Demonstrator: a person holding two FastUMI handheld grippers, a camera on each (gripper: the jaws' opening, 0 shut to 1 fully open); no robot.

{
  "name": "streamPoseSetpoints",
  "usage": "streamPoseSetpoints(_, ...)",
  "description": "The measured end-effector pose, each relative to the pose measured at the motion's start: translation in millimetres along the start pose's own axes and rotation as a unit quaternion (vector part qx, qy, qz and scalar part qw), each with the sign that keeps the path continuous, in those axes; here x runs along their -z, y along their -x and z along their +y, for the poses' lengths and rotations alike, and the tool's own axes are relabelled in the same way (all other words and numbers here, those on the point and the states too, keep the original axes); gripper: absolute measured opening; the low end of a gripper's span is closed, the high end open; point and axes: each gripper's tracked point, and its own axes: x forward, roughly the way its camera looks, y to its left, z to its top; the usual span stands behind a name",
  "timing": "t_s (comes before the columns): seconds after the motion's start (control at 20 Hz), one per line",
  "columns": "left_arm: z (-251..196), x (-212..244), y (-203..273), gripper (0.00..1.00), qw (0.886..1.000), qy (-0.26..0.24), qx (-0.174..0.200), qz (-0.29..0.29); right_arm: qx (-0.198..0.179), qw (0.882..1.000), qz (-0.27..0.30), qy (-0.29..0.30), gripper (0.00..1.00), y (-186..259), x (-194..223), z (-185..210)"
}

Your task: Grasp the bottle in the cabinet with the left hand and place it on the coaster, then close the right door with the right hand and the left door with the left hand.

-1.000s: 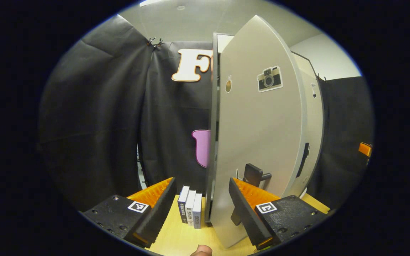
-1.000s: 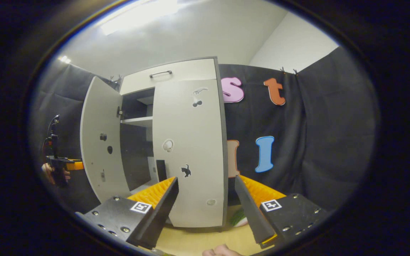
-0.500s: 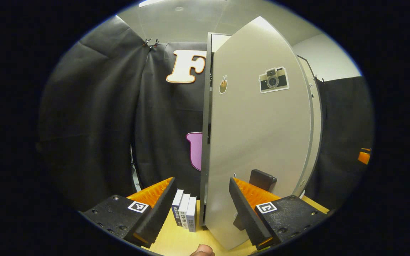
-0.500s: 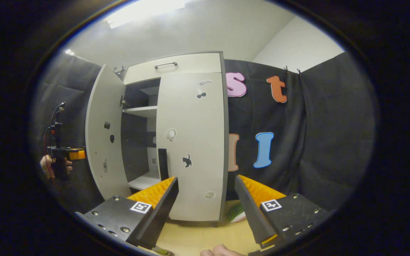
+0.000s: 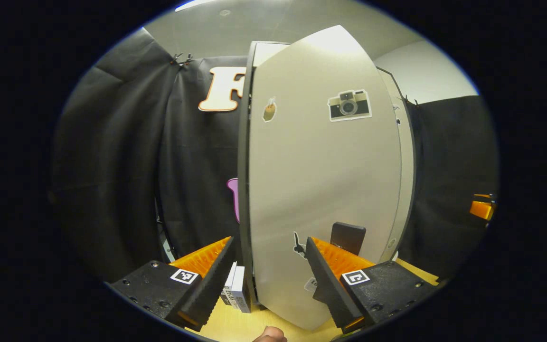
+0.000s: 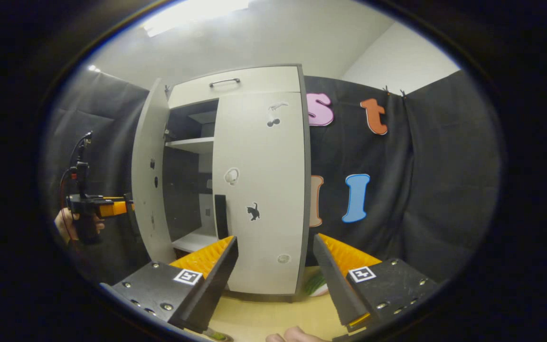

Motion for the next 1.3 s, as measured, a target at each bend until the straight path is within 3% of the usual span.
streamPoseSetpoints(0.1, -12.3, 2.7, -3.6, 0.95, 1.0, 0.002, 0.014, 0.004, 0.001, 1.0, 0.004, 0.005, 0.96, 2.1, 1.4, -3.2)
streamPoseSetpoints(0.25, -22.5, 4.3, -4.5, 0.96, 1.0, -0.001, 0.02, 0.007, 0.002, 1.0, 0.011, 0.012, 0.96, 5.4, 4.8, -6.6)
streamPoseSetpoints(0.3, -24.6, 6.2, -4.4, 0.92, 1.0, -0.002, 0.02, 0.008, 0.003, 1.0, 0.012, 0.015, 0.96, 7.3, 5.6, -7.4)
streamPoseSetpoints(0.5, -36.8, 14.1, 1.6, 0.96, 0.999, 0.01, 0.028, 0.02, -0.006, 1.0, 0.016, 0.017, 0.94, 14.0, 7.1, -4.8)
streamPoseSetpoints(0.6, -37.7, 16.6, 8.4, 0.93, 0.999, 0.008, 0.023, 0.023, -0.011, 1.0, 0.017, 0.014, 0.94, 16.6, 8.3, -2.9)
streamPoseSetpoints(0.65, -36.9, 16.9, 11.9, 0.96, 1.0, 0.006, 0.019, 0.022, -0.015, 1.0, 0.018, 0.013, 0.96, 18.0, 9.2, -1.2)
streamPoseSetpoints(0.95, -32.3, 24.1, 31.5, 0.93, 0.999, 0.017, -0.009, 0.031, -0.032, 0.999, 0.015, 0.009, 0.96, 27.9, 5.7, 6.9)
streamPoseSetpoints(1.0, -32.6, 23.7, 35.2, 0.96, 0.999, 0.019, -0.014, 0.031, -0.035, 0.999, 0.012, 0.007, 0.94, 29.1, 4.0, 8.8)
streamPoseSetpoints(1.1, -31.2, 23.4, 43.7, 0.96, 0.999, 0.019, -0.029, 0.026, -0.04, 0.999, 0.006, 0.0, 0.99, 32.1, 3.4, 13.5)
streamPoseSetpoints(1.3, -36.2, 25.9, 62.3, 0.96, 0.998, 0.021, -0.052, 0.019, -0.054, 0.998, -0.007, -0.007, 0.96, 39.7, 3.7, 26.2)
